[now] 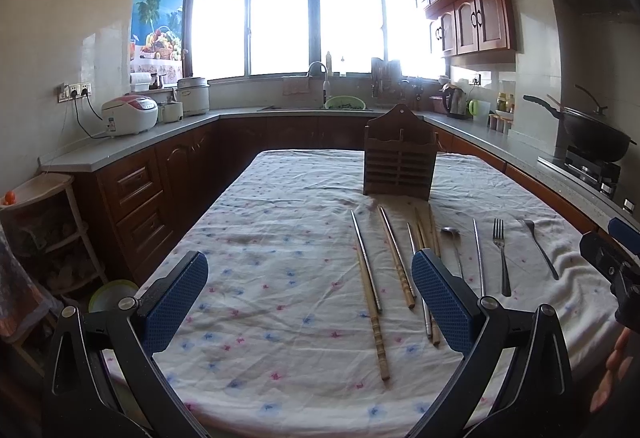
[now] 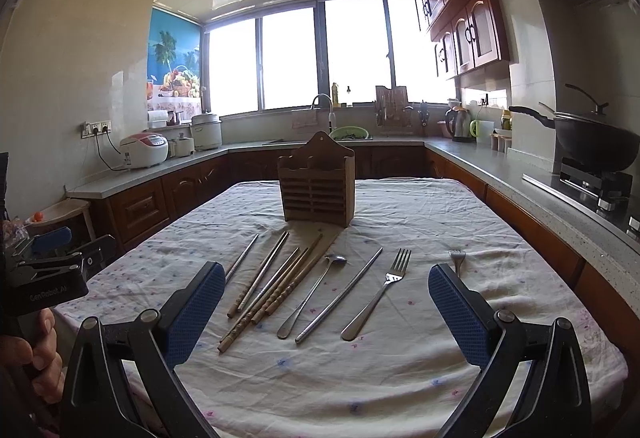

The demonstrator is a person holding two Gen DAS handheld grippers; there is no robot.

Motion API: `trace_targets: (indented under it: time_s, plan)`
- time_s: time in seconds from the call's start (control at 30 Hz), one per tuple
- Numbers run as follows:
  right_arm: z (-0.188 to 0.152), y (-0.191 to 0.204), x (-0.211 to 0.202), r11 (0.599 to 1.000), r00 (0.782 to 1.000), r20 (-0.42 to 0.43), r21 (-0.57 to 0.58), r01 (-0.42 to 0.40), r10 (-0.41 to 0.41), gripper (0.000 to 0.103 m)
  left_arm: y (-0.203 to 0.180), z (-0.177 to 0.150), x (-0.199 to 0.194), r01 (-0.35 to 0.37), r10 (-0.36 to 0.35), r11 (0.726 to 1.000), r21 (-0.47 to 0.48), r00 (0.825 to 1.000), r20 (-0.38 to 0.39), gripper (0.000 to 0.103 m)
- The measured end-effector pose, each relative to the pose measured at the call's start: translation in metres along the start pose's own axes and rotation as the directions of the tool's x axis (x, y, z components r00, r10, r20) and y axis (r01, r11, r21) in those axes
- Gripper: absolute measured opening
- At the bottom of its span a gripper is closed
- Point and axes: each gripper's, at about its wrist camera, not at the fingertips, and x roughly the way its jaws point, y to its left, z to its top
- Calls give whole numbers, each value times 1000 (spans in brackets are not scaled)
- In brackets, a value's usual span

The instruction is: Organize utensils

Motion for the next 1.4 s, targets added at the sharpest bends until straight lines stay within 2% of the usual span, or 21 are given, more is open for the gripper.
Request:
trace_targets:
  time_s: [1.2,1.4]
  plan:
    - [5,4,-6,1000,1000,6,-5,-11,12,102,-2,3,-7,8,-8,1000,1,1000,2,103]
    - [7,4,-4,1000,1000,0,-1,-14,14,102,1,5,-2,16,-16,1000,-8,1000,-18,103]
